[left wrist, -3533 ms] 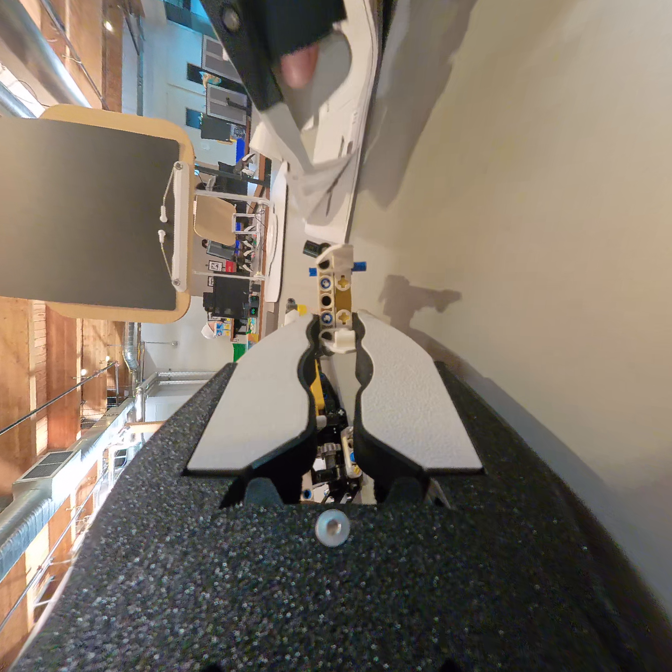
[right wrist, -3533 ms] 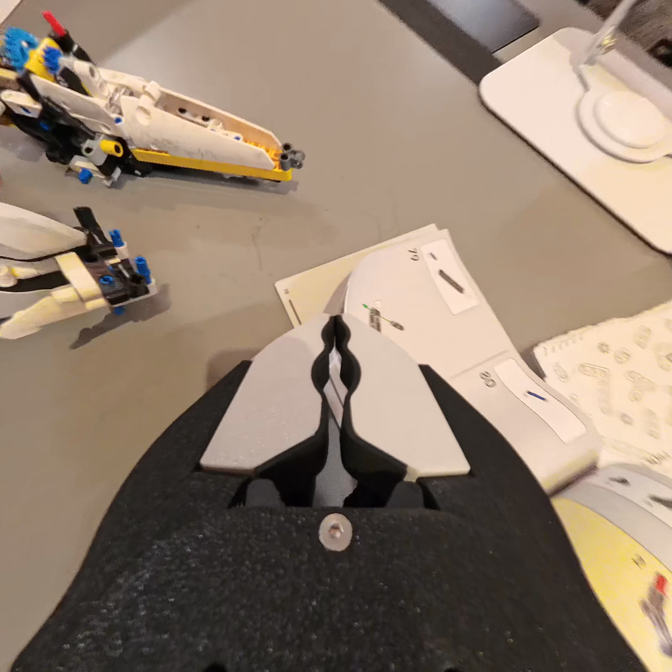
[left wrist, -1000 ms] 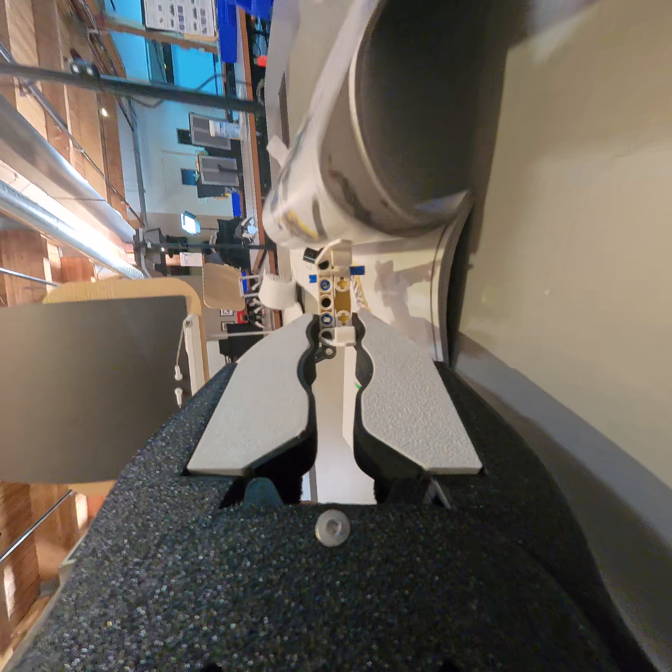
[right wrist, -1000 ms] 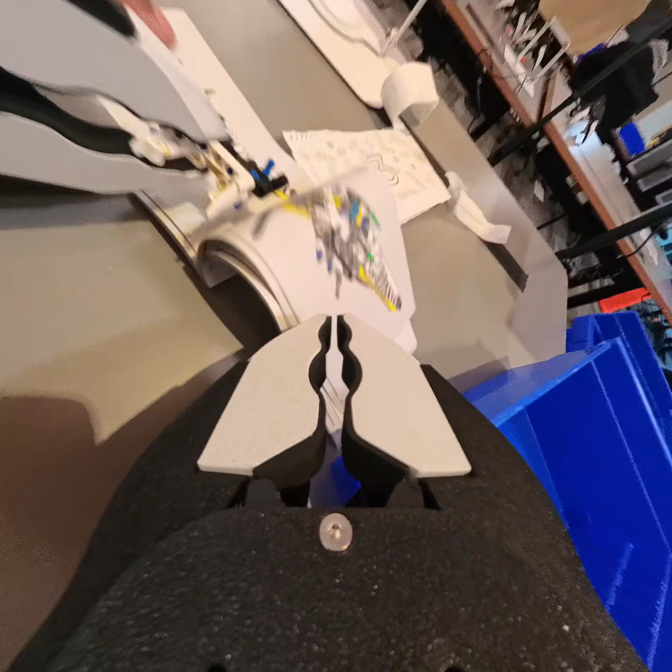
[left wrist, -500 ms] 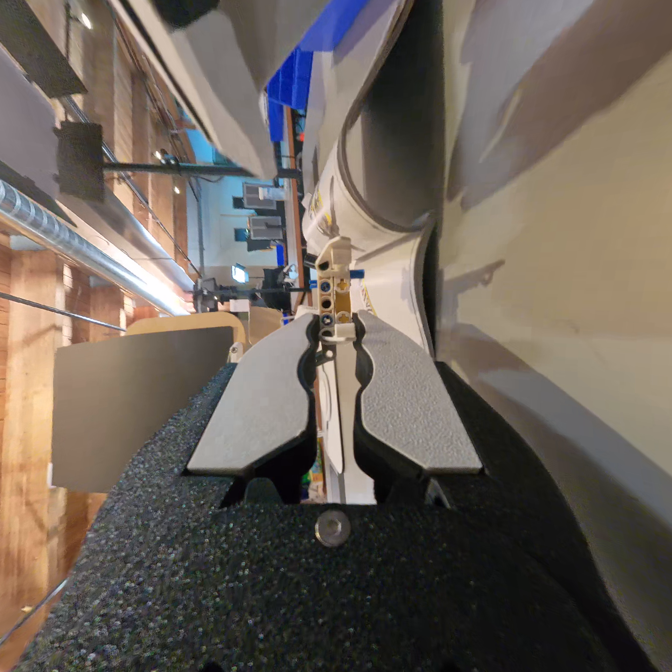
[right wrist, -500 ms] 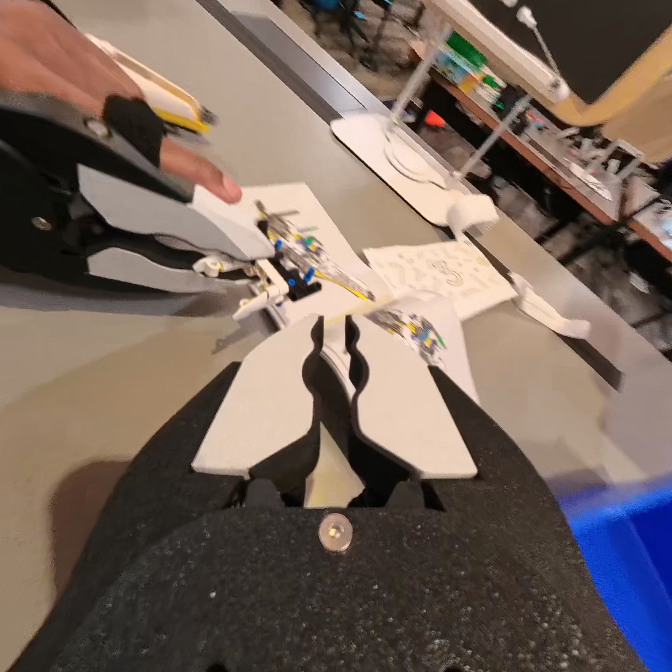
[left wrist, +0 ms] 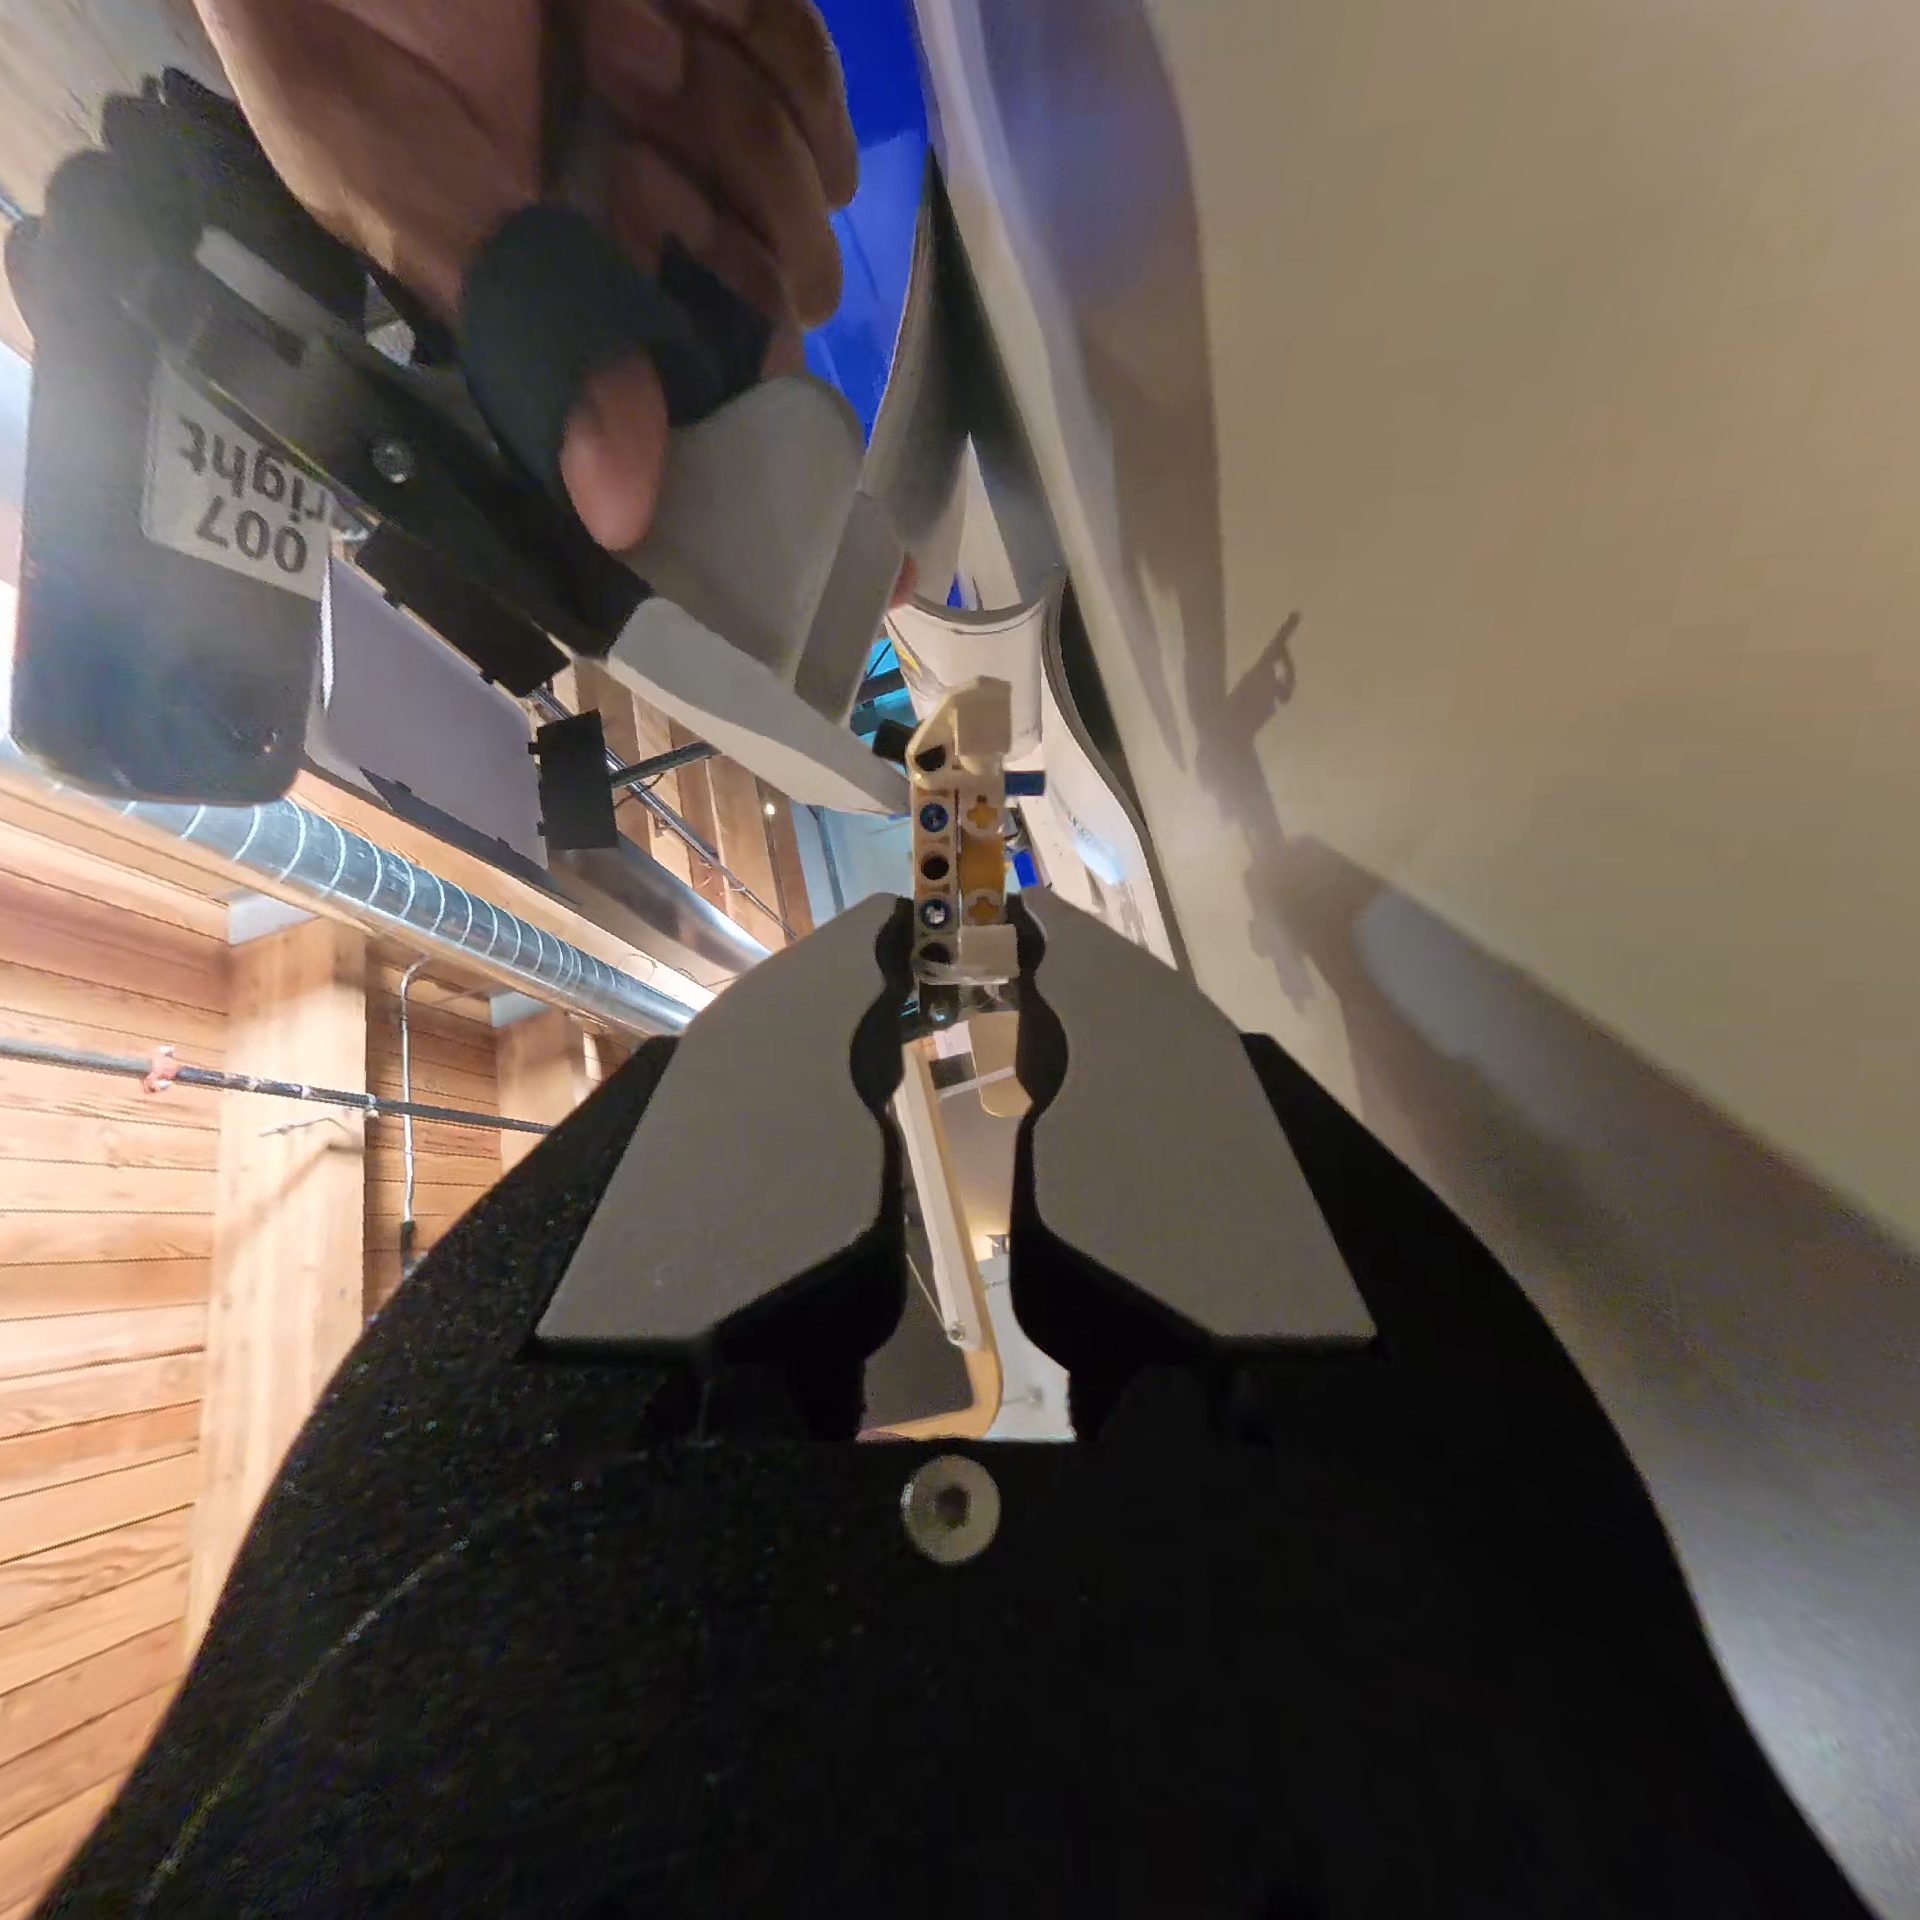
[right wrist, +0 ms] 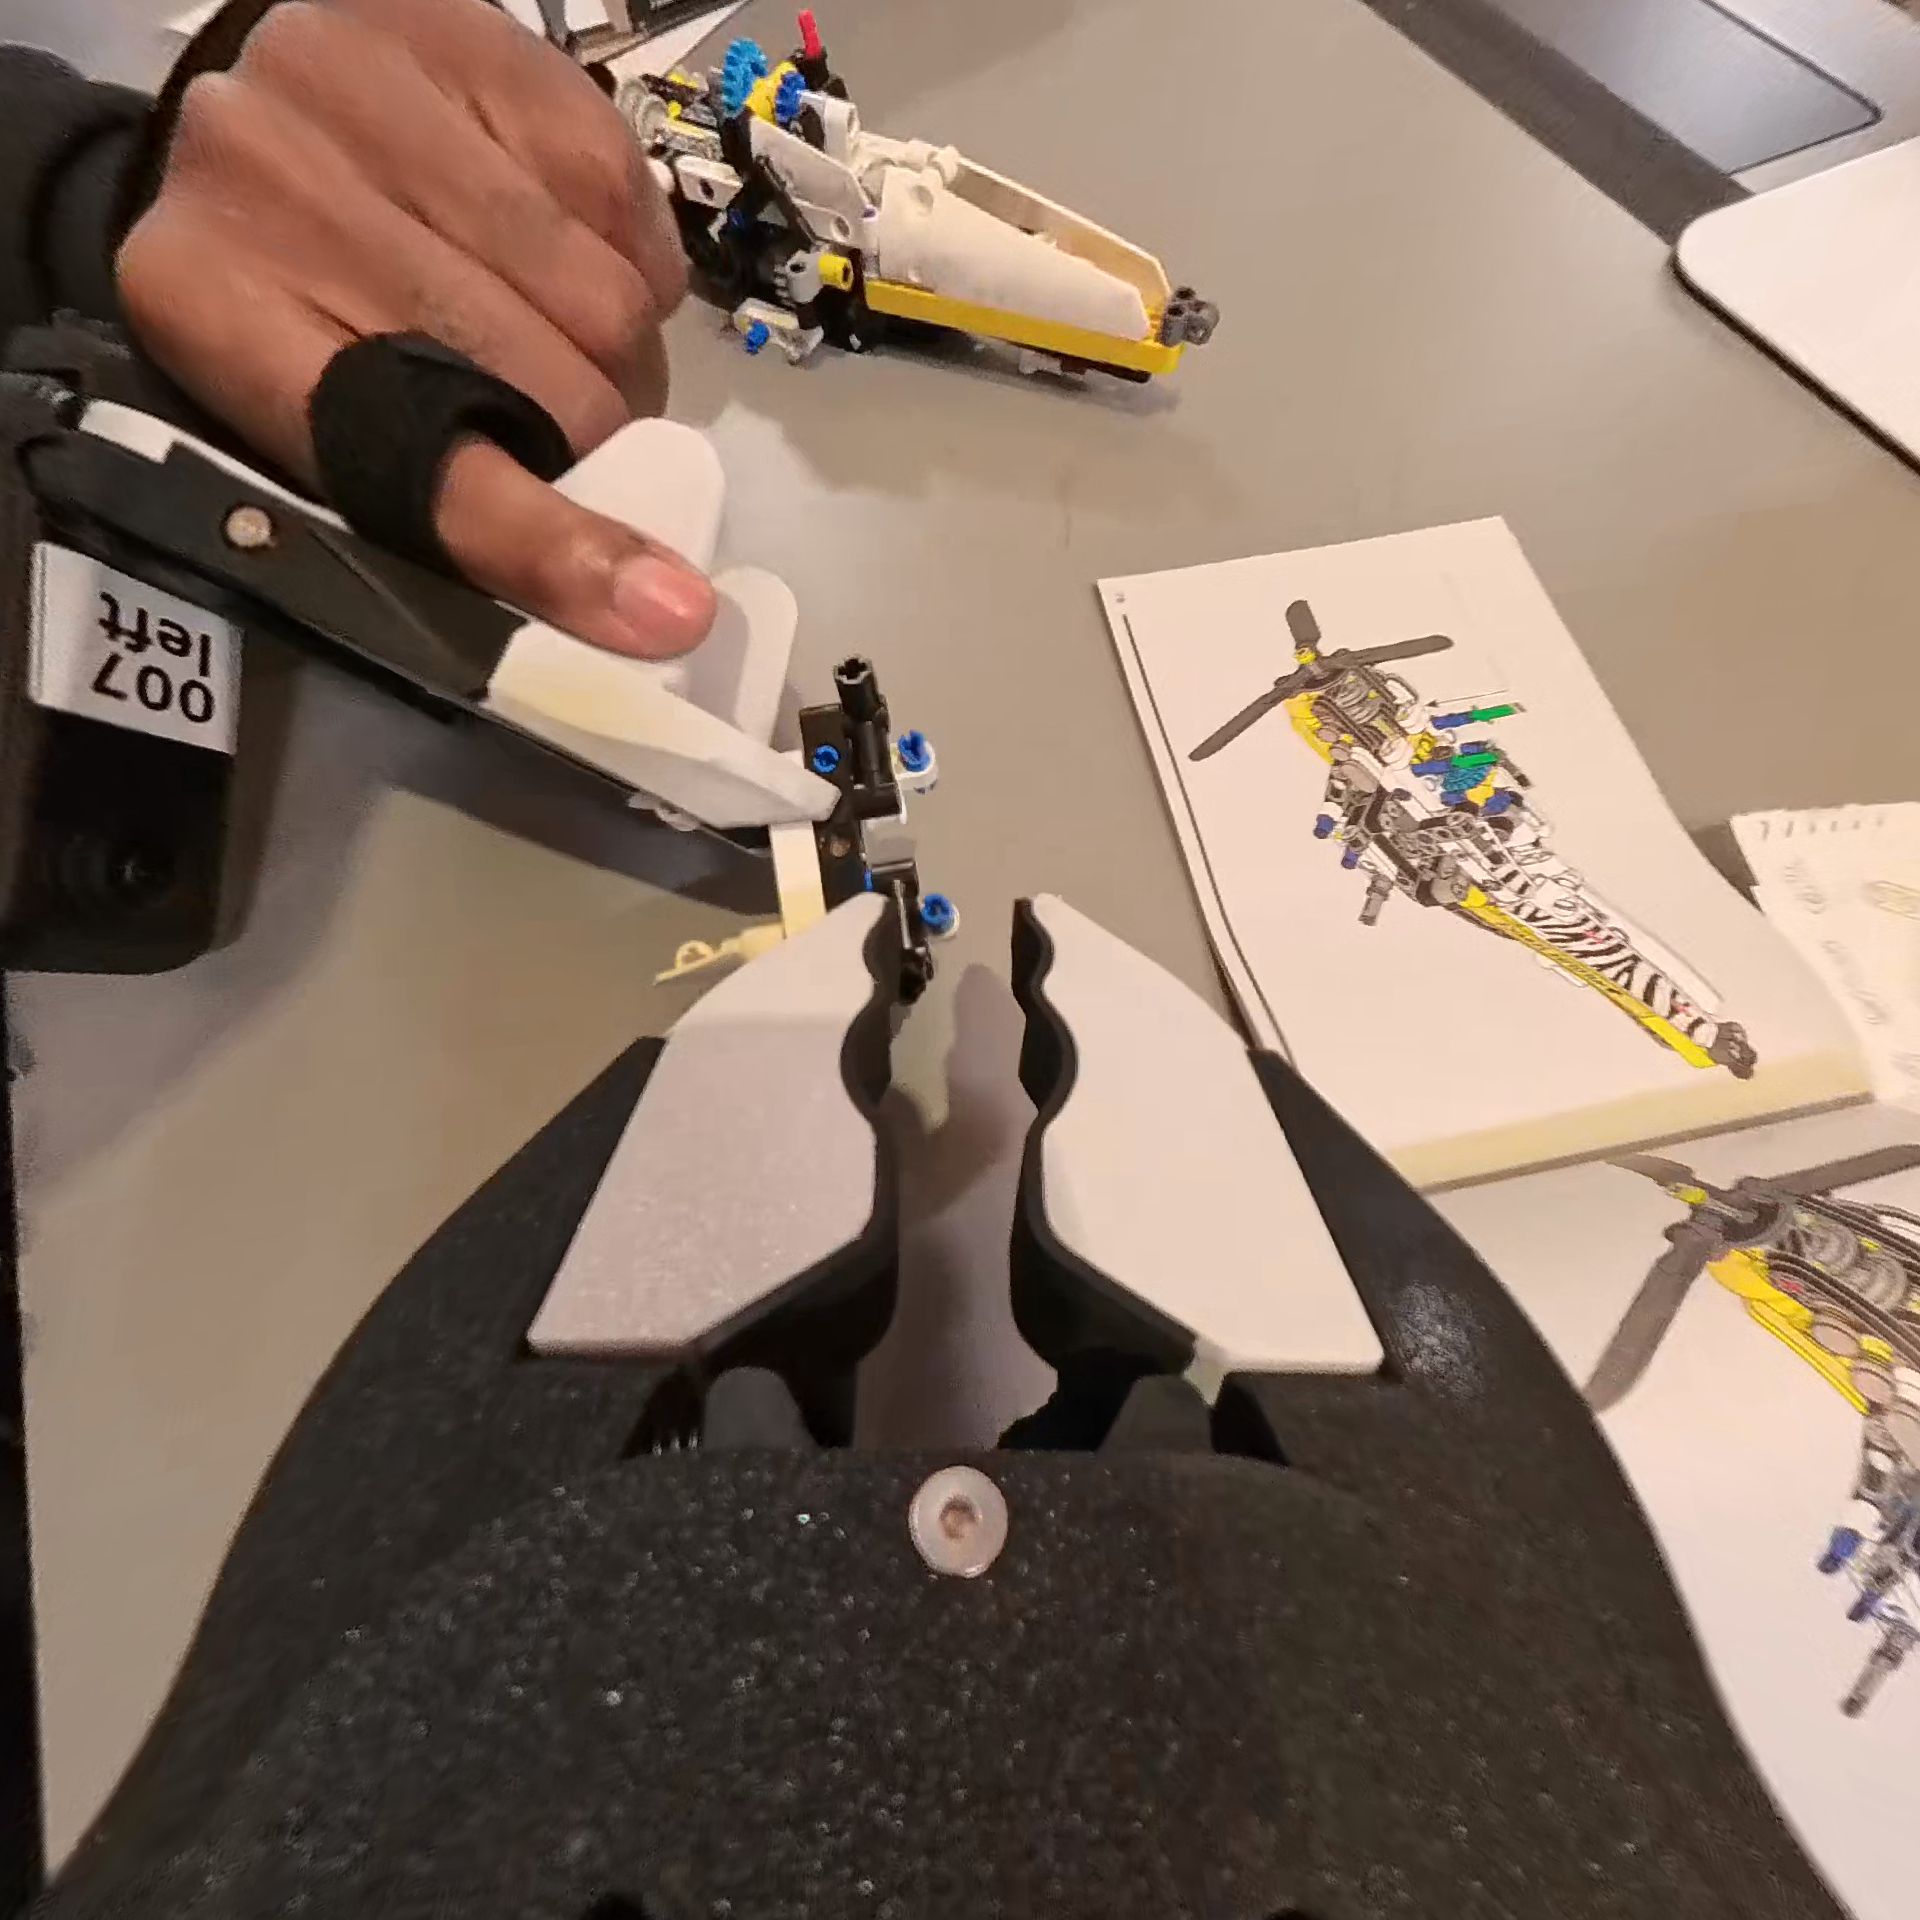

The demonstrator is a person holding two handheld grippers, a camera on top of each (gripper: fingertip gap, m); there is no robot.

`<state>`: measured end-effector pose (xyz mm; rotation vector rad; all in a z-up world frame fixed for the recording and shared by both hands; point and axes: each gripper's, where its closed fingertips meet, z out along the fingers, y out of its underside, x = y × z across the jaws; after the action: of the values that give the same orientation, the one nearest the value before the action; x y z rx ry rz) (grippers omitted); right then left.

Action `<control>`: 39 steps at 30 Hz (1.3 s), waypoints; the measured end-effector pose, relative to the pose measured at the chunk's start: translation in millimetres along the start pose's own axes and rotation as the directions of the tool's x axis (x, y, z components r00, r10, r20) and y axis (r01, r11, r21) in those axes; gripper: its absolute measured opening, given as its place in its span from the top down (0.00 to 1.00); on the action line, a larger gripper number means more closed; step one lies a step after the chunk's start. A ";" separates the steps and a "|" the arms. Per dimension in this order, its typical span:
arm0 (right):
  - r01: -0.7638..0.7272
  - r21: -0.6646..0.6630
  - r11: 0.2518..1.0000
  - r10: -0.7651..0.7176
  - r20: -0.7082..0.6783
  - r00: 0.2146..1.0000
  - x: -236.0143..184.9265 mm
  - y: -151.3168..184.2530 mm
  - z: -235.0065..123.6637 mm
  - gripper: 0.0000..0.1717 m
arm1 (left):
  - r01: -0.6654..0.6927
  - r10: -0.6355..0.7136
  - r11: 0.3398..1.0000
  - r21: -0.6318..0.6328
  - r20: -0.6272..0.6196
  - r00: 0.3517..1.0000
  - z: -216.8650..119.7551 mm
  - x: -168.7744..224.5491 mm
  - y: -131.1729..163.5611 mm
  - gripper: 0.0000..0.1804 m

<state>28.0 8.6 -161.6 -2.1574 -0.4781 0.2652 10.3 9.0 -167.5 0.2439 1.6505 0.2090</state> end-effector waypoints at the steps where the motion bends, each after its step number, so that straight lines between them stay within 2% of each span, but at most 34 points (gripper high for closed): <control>1: -0.006 -0.004 1.000 0.006 0.005 1.000 -1.7 -0.6 1.4 0.89 | -0.012 0.012 1.000 0.003 0.001 1.000 -0.8 0.6 -0.3 0.90; 10: -0.087 -0.065 0.994 0.094 0.106 0.990 -13.8 4.4 10.3 0.91 | -0.091 0.089 0.995 0.048 0.027 0.996 -7.7 6.1 -1.8 0.90; 15: -0.127 -0.083 0.988 0.140 0.181 0.974 -18.8 10.3 14.3 0.95 | -0.080 0.080 0.994 0.069 0.006 0.997 -9.8 11.4 -4.7 0.90; 24: -0.020 0.028 0.999 0.019 0.046 0.999 -15.0 15.8 16.9 0.98 | 0.037 -0.026 0.997 0.074 -0.145 0.989 -8.7 23.2 -9.4 0.90; 39: 0.078 0.084 0.993 -0.074 -0.050 0.996 -18.9 15.9 8.5 0.98 | 0.164 -0.150 0.985 0.058 -0.195 0.969 -8.7 24.4 -10.6 0.90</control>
<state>11.7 -1.8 -179.3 -2.0525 -0.5118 0.1885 -0.8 5.8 -192.9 0.1510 1.8603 0.0524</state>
